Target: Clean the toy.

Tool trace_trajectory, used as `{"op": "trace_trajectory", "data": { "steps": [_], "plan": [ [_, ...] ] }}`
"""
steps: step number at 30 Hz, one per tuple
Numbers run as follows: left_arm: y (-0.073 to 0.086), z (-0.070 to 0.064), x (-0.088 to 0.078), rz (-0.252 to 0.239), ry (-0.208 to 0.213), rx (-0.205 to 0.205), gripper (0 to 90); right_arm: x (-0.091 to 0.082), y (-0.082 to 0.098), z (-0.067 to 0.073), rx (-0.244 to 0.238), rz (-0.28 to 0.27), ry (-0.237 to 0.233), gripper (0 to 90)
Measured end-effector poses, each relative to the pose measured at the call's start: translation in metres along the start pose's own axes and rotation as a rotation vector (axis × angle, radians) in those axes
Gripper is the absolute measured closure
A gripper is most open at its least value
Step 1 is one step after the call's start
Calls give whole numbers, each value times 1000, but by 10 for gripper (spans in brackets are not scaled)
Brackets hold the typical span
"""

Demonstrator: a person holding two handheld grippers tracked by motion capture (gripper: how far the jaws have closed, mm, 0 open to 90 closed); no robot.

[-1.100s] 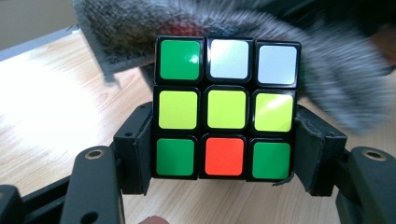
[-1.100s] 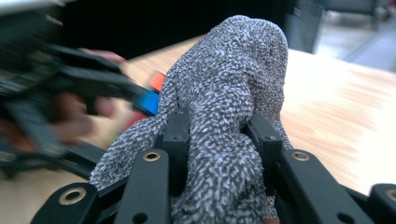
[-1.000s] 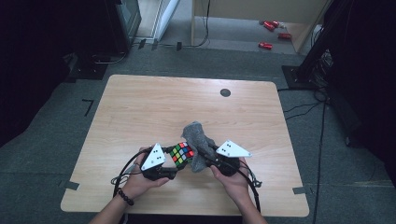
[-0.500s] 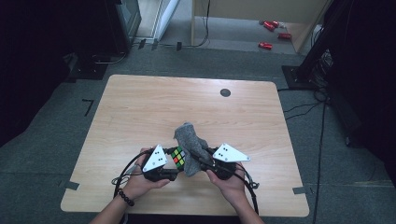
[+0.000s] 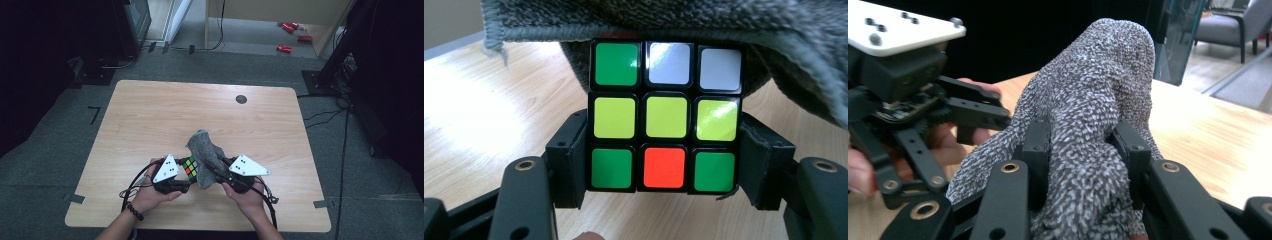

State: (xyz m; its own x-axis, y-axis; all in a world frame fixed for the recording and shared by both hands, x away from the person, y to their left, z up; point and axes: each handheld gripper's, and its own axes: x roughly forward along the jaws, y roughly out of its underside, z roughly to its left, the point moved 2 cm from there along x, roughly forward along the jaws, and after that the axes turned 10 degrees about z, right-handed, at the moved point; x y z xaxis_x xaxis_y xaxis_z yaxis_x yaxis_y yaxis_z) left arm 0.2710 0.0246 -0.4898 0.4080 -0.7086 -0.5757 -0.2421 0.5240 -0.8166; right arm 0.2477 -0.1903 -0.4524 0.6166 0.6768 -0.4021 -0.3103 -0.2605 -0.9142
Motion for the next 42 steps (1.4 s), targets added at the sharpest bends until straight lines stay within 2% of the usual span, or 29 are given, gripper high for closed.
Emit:
{"op": "trace_trajectory", "data": {
  "steps": [3,6,11,15,18,22,24,26,28,30,35,37,39,42],
  "plan": [
    [-1,0,-1,-1,-1,-2,342,4,3,1,-4,23,-8,664],
    [0,0,-1,1,-3,1,342,7,8,-4,26,37,-8,664],
    [-1,1,-3,-16,0,-6,342,10,15,-17,60,82,38,664],
    [-1,2,-3,-14,-3,-11,342,8,16,-22,79,87,59,664],
    [0,3,-1,2,-9,-9,342,3,11,-19,79,32,24,660],
    [1,1,1,14,-14,3,342,-1,5,-9,47,-24,-38,657],
    [0,0,0,6,-12,4,342,1,4,-4,28,-14,-53,657],
    [-1,0,-2,1,-13,6,342,6,7,-3,18,18,-38,654],
    [0,0,-2,0,-17,10,342,8,10,-7,48,22,-44,655],
    [0,1,-3,-10,-15,8,342,9,13,-12,55,47,-10,655],
    [-3,4,-8,-55,-2,-23,342,10,21,-28,100,97,46,656],
    [-3,7,-12,-80,-4,-46,342,8,22,-32,115,98,62,656],
    [-3,9,-13,-92,-9,-64,342,8,22,-34,137,90,55,656],
    [-2,11,-14,-109,4,-79,342,10,22,-31,135,90,27,656]
  ]
}}
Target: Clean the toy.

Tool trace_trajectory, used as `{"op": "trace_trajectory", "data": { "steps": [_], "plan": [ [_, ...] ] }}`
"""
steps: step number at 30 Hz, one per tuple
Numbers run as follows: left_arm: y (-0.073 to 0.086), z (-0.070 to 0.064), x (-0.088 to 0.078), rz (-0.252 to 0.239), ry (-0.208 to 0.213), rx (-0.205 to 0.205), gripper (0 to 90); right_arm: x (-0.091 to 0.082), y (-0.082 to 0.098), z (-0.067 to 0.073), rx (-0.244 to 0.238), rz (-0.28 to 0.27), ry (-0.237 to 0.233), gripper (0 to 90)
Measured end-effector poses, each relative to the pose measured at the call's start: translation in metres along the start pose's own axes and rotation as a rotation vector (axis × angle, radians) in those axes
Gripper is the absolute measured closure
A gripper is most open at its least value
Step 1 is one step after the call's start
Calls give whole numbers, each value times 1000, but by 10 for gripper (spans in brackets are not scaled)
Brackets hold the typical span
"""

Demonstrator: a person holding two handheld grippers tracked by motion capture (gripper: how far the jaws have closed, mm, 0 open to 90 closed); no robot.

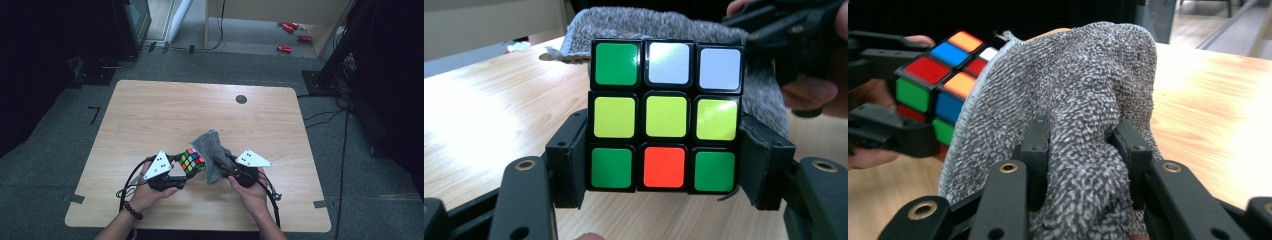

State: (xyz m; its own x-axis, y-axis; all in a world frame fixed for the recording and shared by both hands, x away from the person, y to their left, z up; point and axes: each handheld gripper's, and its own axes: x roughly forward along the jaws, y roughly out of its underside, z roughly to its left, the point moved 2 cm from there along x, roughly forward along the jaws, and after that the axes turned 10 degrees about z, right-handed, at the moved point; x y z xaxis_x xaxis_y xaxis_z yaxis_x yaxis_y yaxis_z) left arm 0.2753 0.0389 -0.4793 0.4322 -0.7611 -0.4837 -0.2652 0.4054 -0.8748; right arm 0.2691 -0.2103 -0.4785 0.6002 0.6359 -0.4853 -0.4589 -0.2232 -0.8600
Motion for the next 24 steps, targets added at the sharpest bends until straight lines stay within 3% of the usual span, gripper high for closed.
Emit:
{"op": "trace_trajectory", "data": {
  "steps": [6,11,17,20,22,24],
  "plan": [
    [-2,5,-6,-44,18,-37,342,9,4,12,-83,17,-83,662],
    [-1,9,-8,-52,18,-59,342,18,10,23,-178,66,-117,659],
    [-1,12,-10,-62,6,-83,342,24,15,27,-240,128,-134,650],
    [-1,12,-9,-58,5,-81,342,21,12,20,-227,111,-86,649],
    [0,11,-8,-53,11,-77,342,16,9,12,-166,57,-51,649],
    [0,10,-7,-49,17,-75,342,12,7,8,-136,13,-58,650]
  ]
}}
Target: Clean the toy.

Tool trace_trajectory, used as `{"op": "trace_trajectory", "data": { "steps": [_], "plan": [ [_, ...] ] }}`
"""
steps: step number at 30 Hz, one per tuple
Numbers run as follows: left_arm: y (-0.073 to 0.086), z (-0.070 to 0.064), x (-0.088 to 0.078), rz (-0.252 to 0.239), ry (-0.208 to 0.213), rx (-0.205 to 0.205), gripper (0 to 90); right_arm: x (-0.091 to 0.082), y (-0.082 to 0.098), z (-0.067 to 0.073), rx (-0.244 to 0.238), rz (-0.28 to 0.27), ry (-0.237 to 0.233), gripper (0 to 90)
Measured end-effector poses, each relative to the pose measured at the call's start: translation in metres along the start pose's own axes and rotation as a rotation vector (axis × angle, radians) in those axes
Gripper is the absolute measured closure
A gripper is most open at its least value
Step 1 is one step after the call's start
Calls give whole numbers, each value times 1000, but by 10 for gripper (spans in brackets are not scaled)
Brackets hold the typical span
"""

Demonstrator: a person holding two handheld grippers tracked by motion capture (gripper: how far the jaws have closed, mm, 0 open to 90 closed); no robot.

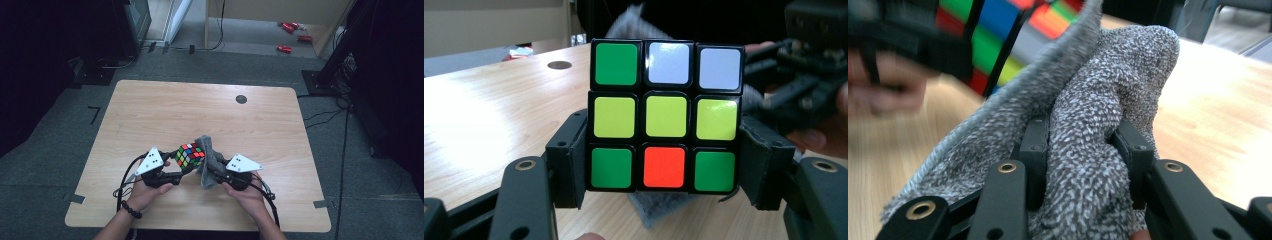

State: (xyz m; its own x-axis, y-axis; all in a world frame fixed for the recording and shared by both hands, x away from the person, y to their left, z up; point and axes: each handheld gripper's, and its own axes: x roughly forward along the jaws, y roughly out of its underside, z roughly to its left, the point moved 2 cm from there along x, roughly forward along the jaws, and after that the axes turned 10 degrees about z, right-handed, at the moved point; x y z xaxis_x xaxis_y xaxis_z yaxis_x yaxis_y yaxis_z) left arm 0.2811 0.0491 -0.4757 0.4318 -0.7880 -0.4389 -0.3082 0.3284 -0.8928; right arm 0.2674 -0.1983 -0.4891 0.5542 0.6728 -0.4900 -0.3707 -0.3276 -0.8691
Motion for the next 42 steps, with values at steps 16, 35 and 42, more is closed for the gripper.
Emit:
{"op": "trace_trajectory", "data": {
  "steps": [16,35,42],
  "plan": [
    [-1,4,-2,-26,-1,-60,342,18,9,22,-143,116,-105,647],
    [-2,5,-4,-53,-5,-88,342,31,7,33,133,48,-240,651],
    [-2,9,-7,-70,-14,-101,342,26,9,15,200,40,-166,651]
  ]
}}
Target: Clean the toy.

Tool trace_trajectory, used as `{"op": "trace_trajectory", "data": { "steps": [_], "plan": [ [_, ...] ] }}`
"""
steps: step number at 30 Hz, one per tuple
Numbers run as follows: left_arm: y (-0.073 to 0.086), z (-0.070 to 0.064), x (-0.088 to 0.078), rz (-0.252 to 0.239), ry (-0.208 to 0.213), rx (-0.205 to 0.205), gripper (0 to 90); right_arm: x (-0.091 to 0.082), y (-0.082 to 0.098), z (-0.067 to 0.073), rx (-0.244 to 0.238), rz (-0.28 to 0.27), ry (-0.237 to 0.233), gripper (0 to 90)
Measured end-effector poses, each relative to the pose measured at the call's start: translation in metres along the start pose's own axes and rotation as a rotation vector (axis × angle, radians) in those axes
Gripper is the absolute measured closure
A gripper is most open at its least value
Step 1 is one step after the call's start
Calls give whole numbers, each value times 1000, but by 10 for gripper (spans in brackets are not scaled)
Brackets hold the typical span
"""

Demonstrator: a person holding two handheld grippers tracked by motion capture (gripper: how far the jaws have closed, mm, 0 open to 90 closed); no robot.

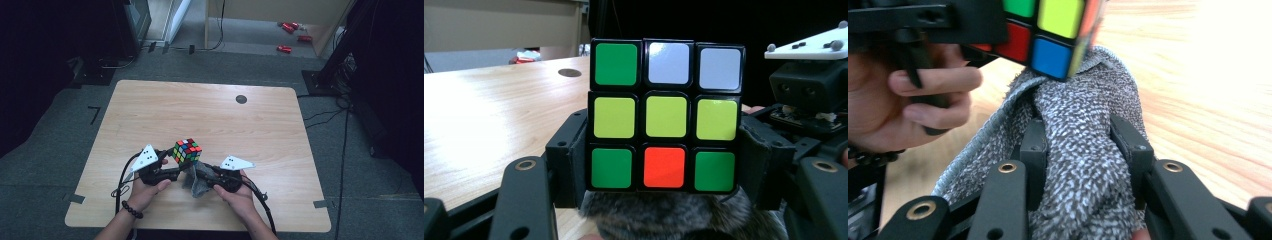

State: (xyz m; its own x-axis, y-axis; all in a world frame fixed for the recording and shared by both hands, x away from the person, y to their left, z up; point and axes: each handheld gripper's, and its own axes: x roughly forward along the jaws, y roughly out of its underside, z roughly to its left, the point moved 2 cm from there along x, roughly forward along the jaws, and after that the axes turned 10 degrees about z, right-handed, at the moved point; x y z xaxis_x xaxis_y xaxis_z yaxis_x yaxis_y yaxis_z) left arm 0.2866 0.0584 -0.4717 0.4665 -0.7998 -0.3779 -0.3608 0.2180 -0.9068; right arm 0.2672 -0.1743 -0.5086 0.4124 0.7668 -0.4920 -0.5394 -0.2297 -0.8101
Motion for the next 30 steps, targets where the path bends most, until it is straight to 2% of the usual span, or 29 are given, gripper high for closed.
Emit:
{"op": "trace_trajectory", "data": {
  "steps": [3,5,11,13,21,30],
  "plan": [
    [0,1,-1,-2,-4,-5,342,0,1,-1,3,-2,3,651],
    [0,1,-1,-1,-6,-7,342,3,2,2,2,6,-11,652],
    [1,-1,1,7,-6,3,342,11,2,23,-64,27,-73,650],
    [1,-2,1,7,-6,4,342,11,1,25,-69,21,-72,650],
    [-1,0,-1,-6,-9,0,342,-1,-2,7,-28,-13,-14,650],
    [-2,2,-4,-18,-11,-11,342,-3,-2,2,-18,-21,43,650]
  ]
}}
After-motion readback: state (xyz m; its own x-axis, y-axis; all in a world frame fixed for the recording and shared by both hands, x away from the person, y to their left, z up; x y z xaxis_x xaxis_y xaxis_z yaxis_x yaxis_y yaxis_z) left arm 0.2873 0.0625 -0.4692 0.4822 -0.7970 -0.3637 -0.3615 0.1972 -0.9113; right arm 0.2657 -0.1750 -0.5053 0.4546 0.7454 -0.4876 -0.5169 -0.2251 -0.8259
